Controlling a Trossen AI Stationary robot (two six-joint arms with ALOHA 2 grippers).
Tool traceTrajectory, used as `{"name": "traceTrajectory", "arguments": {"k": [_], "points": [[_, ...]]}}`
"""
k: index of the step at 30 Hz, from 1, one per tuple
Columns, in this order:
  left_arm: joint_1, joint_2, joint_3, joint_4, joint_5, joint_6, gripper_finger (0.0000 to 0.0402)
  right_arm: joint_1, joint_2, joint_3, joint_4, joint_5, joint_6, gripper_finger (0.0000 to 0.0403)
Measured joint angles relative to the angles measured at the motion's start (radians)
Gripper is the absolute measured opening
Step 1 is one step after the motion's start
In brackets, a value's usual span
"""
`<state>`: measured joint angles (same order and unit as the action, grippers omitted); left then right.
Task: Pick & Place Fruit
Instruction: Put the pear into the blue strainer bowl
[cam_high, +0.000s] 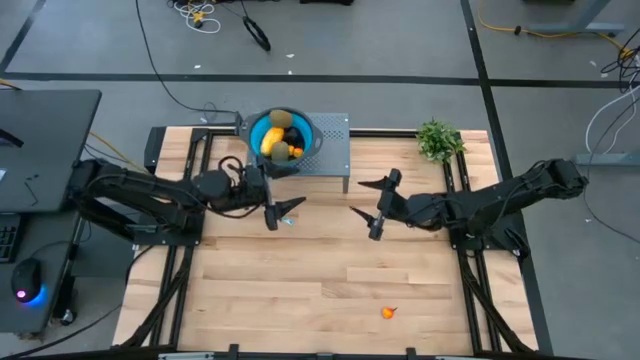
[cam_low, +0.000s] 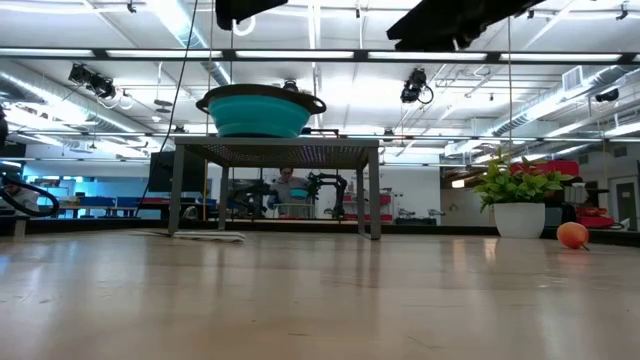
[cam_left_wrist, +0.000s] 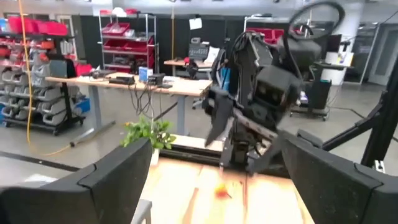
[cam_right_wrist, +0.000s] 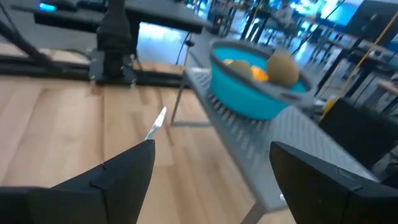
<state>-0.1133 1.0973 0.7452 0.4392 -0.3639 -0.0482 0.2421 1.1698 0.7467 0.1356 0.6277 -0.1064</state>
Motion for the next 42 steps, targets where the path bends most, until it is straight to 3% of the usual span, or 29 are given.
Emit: {"name": "traceTrajectory", "arguments": {"k": [10,22,29,36,42], "points": [[-0.116,0.0,0.0,-0.004,-0.198,0.038,0.0372,-0.056,0.007,0.0,0.059,-0.003,-0.071,0.0328],[-0.123,0.0,0.0,-0.036,-0.196,0.082,0.0372,-0.082,0.029,0.0,0.05,-0.001,-0.042,0.0328],[-0.077,0.0,0.0,-0.025,-0.139,0.093,0.0372,-0.076,0.024,0.0,-0.047,-0.002,0.082,0.0328],[0.015,0.0,0.0,-0.011,0.063,0.081,0.0372,-0.026,0.022,0.0,-0.14,-0.055,0.185,0.0328],[0.037,0.0,0.0,0.021,0.144,0.086,0.0372,0.057,0.007,0.0,-0.27,-0.025,0.313,0.0328]]}}
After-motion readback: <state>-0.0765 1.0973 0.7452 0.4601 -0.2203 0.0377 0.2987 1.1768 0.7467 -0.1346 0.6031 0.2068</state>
